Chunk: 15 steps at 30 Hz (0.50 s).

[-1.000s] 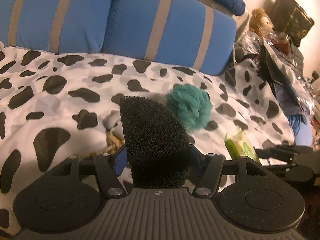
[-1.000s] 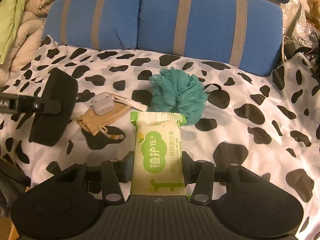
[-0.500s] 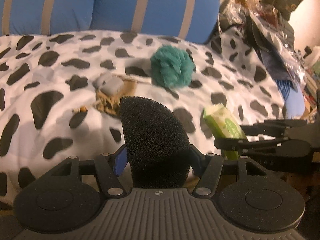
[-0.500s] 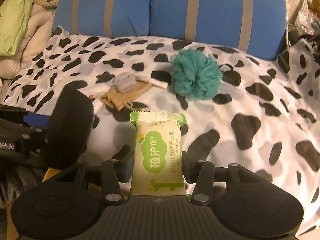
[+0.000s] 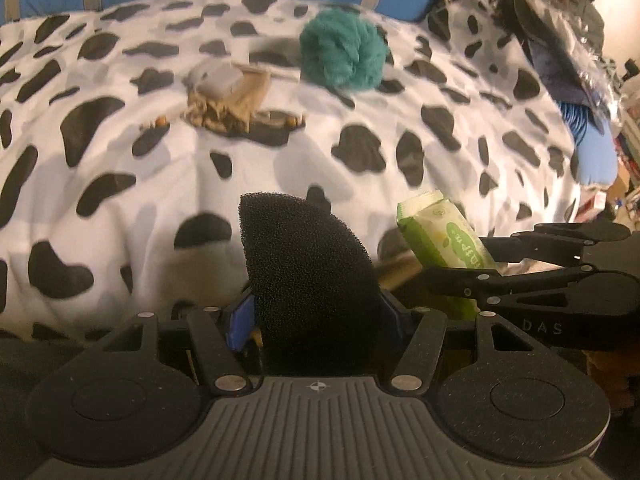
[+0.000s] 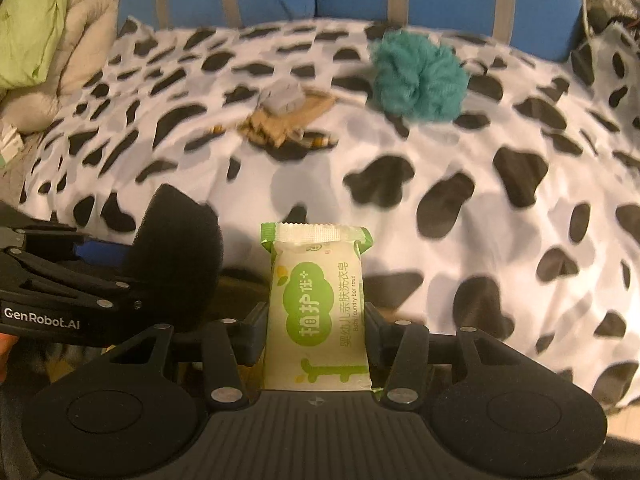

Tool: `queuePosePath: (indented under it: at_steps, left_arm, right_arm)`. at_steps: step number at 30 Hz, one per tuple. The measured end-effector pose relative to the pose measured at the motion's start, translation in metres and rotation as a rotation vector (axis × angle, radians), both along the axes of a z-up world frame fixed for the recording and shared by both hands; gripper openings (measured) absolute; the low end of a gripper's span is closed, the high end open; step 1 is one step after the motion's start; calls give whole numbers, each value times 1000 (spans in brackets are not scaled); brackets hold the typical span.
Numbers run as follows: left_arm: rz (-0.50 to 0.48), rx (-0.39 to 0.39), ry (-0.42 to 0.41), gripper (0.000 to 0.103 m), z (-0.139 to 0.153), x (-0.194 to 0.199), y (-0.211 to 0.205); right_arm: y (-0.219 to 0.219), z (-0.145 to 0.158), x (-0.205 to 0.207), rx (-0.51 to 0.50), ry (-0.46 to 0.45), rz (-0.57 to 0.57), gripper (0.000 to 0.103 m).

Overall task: Organize soft objects
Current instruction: 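Lift and carry the wipes pack and foam pad with both tools to the box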

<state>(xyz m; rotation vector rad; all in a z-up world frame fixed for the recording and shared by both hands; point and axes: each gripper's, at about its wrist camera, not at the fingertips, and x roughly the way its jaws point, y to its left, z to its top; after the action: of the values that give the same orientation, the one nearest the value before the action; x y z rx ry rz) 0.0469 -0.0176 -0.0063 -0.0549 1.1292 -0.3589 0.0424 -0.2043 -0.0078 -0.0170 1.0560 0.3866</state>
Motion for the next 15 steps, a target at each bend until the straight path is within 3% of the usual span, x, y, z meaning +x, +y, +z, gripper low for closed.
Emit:
queuePosePath:
  at_steps: [15]
  left_arm:
    - [-16,62,120,61,-15,-13,-3]
  right_arm:
    - [5,-16,-14,-38,140,-9,51]
